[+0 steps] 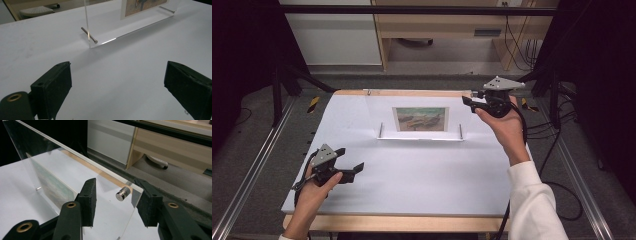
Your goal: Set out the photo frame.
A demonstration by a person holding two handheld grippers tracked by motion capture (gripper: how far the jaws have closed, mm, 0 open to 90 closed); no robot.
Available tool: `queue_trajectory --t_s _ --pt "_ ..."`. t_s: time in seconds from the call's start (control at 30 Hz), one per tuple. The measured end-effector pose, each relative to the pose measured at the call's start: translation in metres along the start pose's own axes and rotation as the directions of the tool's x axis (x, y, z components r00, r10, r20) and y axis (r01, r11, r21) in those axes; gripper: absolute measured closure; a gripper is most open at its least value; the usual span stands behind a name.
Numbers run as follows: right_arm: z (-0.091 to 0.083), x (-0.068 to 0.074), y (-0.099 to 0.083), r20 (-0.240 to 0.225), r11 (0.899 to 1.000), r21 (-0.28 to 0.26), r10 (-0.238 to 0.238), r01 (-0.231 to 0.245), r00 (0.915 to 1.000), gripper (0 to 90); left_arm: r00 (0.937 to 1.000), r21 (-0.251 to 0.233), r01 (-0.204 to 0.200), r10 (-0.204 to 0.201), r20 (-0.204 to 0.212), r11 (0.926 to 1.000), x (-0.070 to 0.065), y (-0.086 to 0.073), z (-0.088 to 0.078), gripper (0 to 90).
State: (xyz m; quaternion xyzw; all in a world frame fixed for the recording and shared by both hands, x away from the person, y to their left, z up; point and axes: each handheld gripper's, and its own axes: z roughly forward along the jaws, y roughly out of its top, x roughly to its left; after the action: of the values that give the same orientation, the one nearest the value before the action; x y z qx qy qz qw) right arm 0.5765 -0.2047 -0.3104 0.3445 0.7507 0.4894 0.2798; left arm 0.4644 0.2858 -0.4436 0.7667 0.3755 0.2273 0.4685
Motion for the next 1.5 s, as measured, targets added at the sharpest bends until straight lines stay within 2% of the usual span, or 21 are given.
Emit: queue_trajectory --t_s 0.27,0.57,0.9,1.2,1.5 --pt "0.008 -0.008 0.003 -0.003 1.0 0.0 0.006 -0.006 1.0 54.3 1.0 0.003 0.003 -0.003 -0.003 1.0 0.001 -0.001 0.0 7.5" --pt "0.019 -0.016 0.006 0.0 0.999 0.006 0.044 -0.044 0.999 54.1 0.9996 0.022 0.018 -0.017 -0.021 0.9996 0.004 -0.006 0.001 7.5" --pt "0.028 -0.024 0.009 0.003 0.998 0.015 0.069 -0.069 0.9976 54.0 0.9997 0.028 0.02 -0.02 -0.017 0.9994 0.005 -0.008 0.0 7.5" --pt "0.032 -0.026 0.01 0.005 0.995 0.018 0.094 -0.094 0.9956 53.3 0.9997 0.03 0.022 -0.022 -0.013 0.9993 0.006 -0.011 -0.002 7.5" --pt "0.034 -0.025 0.011 0.016 0.995 0.019 0.094 -0.094 0.9955 51.1 0.9993 0.031 0.027 -0.027 -0.026 0.9991 0.007 -0.012 -0.002 7.5"
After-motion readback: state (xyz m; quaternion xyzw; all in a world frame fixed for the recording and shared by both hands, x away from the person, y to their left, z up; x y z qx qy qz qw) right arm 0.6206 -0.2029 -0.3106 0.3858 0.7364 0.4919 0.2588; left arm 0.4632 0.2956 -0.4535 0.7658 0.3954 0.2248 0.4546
